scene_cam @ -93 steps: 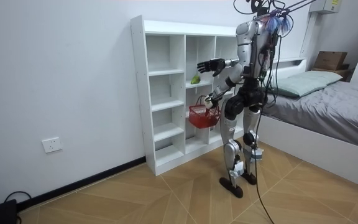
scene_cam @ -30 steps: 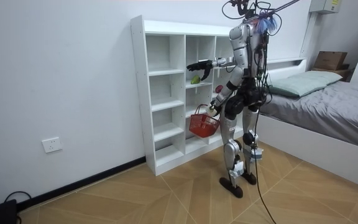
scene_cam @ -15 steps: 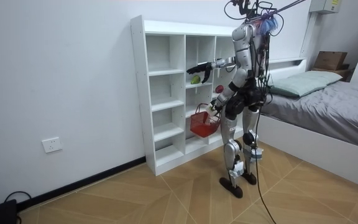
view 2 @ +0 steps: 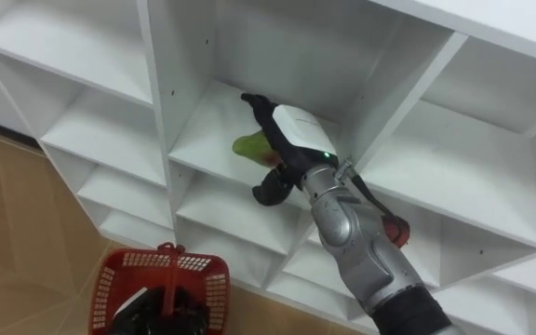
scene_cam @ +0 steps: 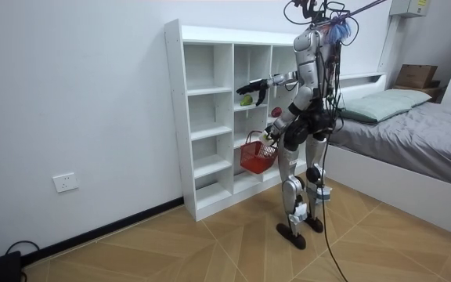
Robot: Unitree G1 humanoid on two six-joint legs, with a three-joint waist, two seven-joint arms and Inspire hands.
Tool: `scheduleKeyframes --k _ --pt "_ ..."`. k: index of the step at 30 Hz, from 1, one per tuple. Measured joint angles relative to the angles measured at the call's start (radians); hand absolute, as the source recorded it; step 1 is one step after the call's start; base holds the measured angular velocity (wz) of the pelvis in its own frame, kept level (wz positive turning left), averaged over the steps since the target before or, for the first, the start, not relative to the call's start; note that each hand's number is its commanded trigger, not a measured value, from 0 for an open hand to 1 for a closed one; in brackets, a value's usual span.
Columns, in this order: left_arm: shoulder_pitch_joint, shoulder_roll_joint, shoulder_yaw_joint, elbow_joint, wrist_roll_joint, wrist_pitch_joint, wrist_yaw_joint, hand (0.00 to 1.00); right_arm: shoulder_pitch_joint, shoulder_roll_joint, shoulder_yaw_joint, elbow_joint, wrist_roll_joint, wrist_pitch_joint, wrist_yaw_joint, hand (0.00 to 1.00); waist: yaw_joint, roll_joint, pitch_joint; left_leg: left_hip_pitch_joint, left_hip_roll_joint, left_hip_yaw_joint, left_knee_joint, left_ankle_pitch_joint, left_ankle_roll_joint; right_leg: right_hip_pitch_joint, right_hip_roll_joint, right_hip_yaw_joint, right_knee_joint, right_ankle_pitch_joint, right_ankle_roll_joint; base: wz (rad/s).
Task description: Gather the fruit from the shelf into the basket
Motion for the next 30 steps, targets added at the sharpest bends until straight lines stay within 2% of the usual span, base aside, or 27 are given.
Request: scheduleKeyframes --k 5,11,16,22,30 --pt "0.0 0.0 0.0 -0.001 0.0 0.002 0.001 1.0 0.0 0.0 0.003 0.029 0.001 0.013 0.0 0.0 -0.001 0.004 0.0026 0.004 0.0 -0.001 0.0 0.0 0.0 0.005 0.0 0.002 -0.001 0.0 0.0 0.0" --pt "0.003 0.0 -0.001 -0.009 0.0 0.012 0.004 1.0 0.0 -0.003 0.002 0.029 -0.011 0.013 -0.002 0.0 -0.004 0.007 0.0017 0.001 -0.001 -0.003 0.003 0.0 0.0 0.005 0.0 0.001 -0.001 0.0 0.0 0.01" --pt "0.005 -0.001 -0.001 -0.009 -0.003 0.012 0.006 1.0 0.0 -0.013 -0.013 0.029 -0.026 0.012 -0.007 0.0 -0.009 0.016 0.0016 -0.003 -0.004 -0.025 0.016 0.0 0.0 0.015 -0.002 -0.016 0.0 0.0 0.0 0.12" --pt "0.011 -0.002 -0.001 -0.009 -0.003 0.012 0.007 1.0 0.0 -0.024 -0.013 0.029 -0.026 0.012 -0.014 0.0 -0.008 0.029 -0.0046 -0.001 -0.009 -0.034 0.02 0.0 0.0 0.024 -0.002 -0.019 0.0 0.0 0.0 0.05" --pt "0.013 -0.001 0.0 -0.01 -0.003 0.012 0.006 1.0 0.0 -0.027 -0.031 0.029 -0.025 0.0 -0.015 0.0 -0.007 0.029 -0.0057 -0.002 -0.014 -0.046 0.025 0.0 0.0 0.032 -0.002 -0.037 0.001 0.0 0.0 0.05"
